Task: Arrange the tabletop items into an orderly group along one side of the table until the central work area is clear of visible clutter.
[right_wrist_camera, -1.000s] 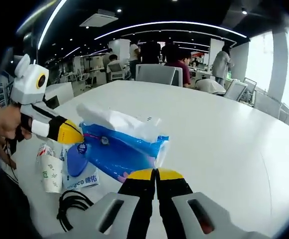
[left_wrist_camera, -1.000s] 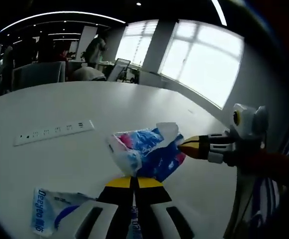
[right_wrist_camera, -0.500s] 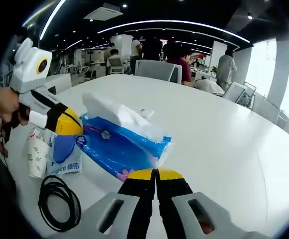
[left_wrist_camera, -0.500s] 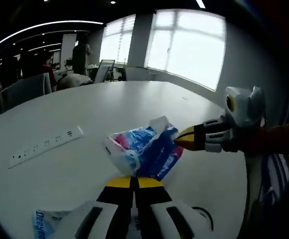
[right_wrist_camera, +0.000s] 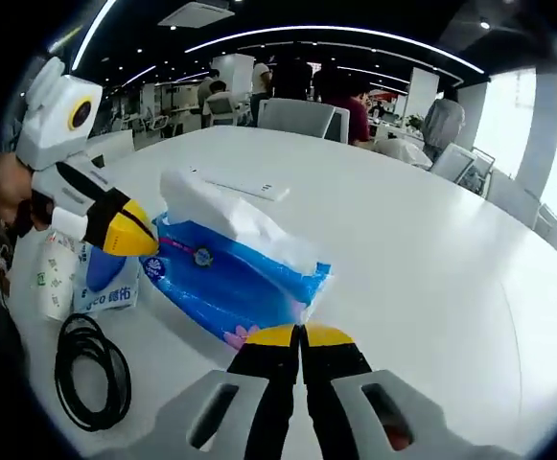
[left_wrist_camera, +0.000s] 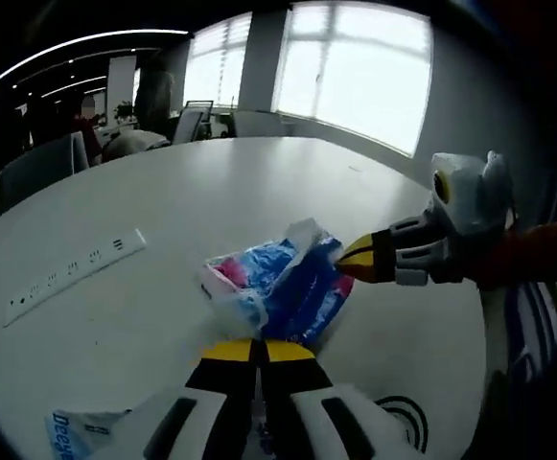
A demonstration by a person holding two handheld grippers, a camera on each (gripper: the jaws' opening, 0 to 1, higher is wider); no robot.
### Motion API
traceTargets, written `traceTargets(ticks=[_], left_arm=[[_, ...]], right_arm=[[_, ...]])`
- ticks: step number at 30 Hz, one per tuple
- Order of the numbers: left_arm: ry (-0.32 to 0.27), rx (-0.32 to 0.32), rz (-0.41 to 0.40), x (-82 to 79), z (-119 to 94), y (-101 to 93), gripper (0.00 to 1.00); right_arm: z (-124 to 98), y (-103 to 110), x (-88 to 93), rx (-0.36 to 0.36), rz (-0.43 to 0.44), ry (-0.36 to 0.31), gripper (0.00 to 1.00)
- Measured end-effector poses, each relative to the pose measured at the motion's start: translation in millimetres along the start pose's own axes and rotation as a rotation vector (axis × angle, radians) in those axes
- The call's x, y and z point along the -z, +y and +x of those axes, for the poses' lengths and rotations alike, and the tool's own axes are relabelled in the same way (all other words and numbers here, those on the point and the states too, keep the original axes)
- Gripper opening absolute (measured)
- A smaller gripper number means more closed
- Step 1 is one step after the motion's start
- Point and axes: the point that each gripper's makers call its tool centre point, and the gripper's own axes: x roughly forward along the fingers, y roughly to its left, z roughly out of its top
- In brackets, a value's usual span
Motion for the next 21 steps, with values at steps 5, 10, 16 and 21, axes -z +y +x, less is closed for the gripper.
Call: traceTargets(ticks=[5,10,16,21], left_arm=[[0.028,-0.005,-0.003,4.6,6.8,1.9,0.00],[0.046,-0.018,-0.007,7.3,11.2,4.1,0.00],[0.084,-0.020,-0.013,18.7,16.2,4.1,0.00],[0.070,-0.033,-0.014,18.2,17.8,7.2,0.00]], right_arm=[[4.9,-1.4,2.4,0.006,-0.007,0.010,0.00],[8.2,-1.6,5.3,0.010,-0.008,0.027,0.00],[9.9,2.4,13.0,0.001,0.001,0.056,0.00],[13.9,1.3,18.8,0.000,-0.014,0.064,0.00]])
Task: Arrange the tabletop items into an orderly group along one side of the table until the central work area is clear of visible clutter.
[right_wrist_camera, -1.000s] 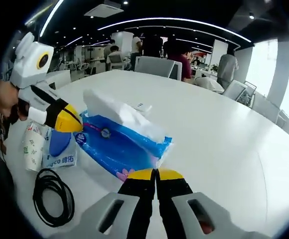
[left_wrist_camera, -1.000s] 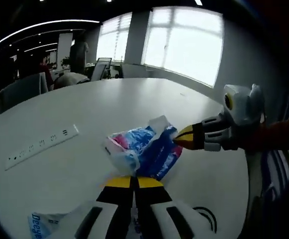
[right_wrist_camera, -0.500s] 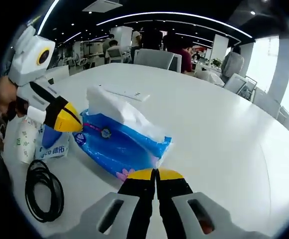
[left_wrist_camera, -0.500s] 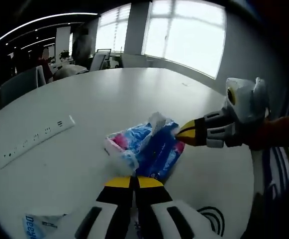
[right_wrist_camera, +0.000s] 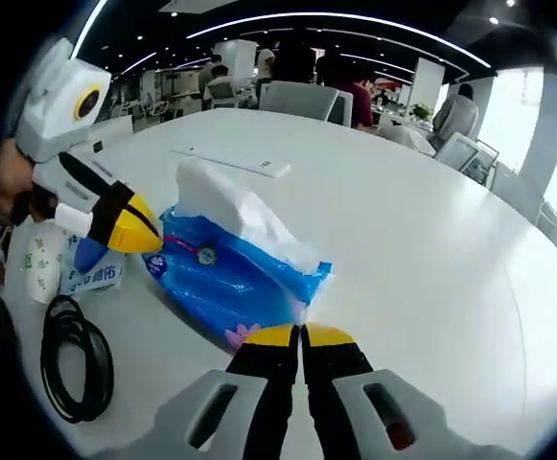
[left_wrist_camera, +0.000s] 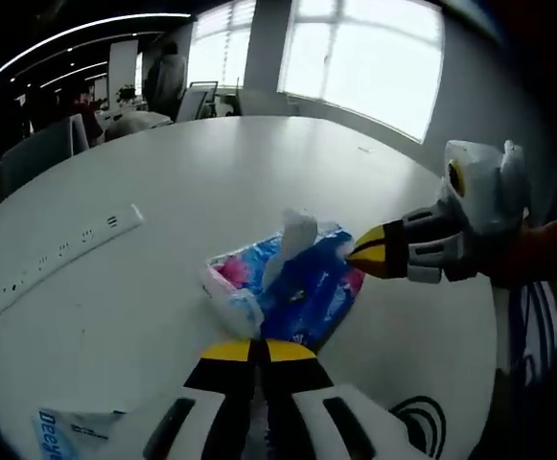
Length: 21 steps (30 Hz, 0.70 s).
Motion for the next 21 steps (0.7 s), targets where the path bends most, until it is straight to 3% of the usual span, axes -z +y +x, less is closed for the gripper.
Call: traceTargets(ticks=[7,10,16,21], left_arm=[[0.019,0.011,-0.016,5.8,5.0,1.2,0.04],[0.011,0.008,-0.036,5.0,4.5,0.8,0.05],[0.006,-0.003,-0.034,1.6,0.6,2.4,0.08],[0.018,-0.007,-0.048,3.6,-3.3,2.0,0.11]], right_arm=[[-3.1,1.0,-1.3,0.004,0.015,0.007,0.00],[-2.9,7.5,-1.3,-0.024,0.001,0.005,0.08],[-3.8,10.1,-1.2,-0.026,0.009,0.009,0.10],[-6.6,13.9,-2.0,-0.034,0.032,0.005,0.18]])
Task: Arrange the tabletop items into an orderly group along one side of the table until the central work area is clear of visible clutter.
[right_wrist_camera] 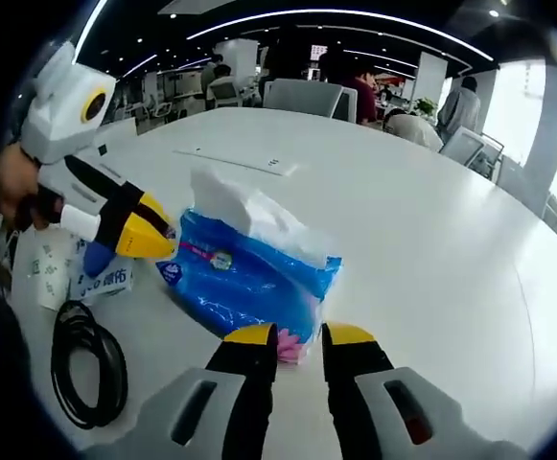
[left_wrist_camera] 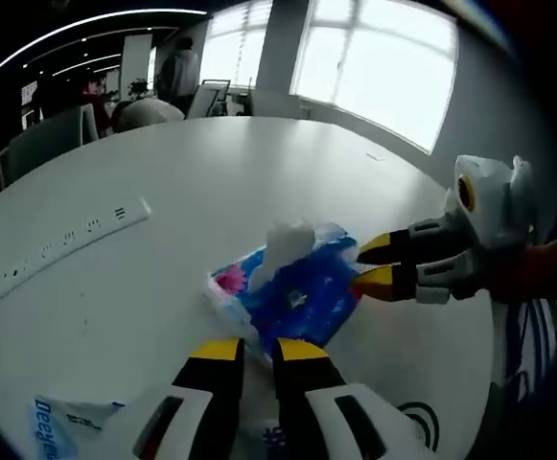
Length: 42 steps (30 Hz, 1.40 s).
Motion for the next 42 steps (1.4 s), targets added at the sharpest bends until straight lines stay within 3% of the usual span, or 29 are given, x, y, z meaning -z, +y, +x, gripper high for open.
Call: traceTargets(ticks=[8,11,21,33,42], left_arm=[[-0.029,-0.016,0.005,-11.2,-20.0,0.6,0.18],[-0.040,-0.018,0.016,-14.4,-29.9,1.1,0.22],[-0.065,-0.046,0.050,-14.6,-69.7,14.7,0.31],[-0.048,-0.088,0.061,9.6,-116.5,54.8,0.40],[-0.008,-0.112,0.044,32.4,-138.0,94.2,0.38]], right_arm=[[-15.3,4.2,-10.8,0.032,0.062,-0.041,0.27],[-19.0,4.7,-18.3,0.057,0.097,-0.067,0.36],[-42.2,33.6,-27.7,0.085,0.224,-0.084,0.53],[-65.2,66.8,-36.3,0.093,0.322,-0.106,0.61],[-68.4,96.7,-45.6,0.048,0.399,-0.084,0.56]])
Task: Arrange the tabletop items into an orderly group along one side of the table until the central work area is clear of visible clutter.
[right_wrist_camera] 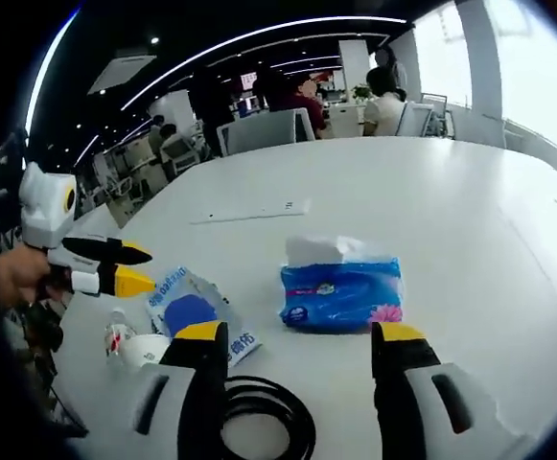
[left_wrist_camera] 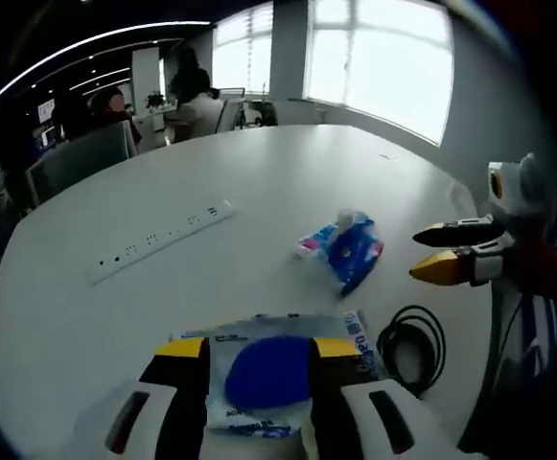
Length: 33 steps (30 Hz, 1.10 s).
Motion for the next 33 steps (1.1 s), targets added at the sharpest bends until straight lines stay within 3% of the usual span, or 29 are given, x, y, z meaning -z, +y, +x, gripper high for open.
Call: traceTargets(ticks=[17,24,28,33], left_arm=[[0.092,-0.026,-0.004,41.4,-7.1,49.4,0.33],[0.134,0.011,-0.040,55.7,3.1,56.0,0.27],[0.159,0.040,-0.047,62.6,10.2,54.8,0.24],[0.181,0.049,-0.029,70.1,14.0,56.1,0.23]], right_arm=[[17.7,44.9,21.1,-0.099,0.024,0.103,0.40],[31.9,51.7,29.3,-0.130,0.017,0.169,0.35],[40.8,51.8,40.0,-0.130,-0.057,0.223,0.34],[51.4,50.7,50.7,-0.139,-0.028,0.274,0.32]])
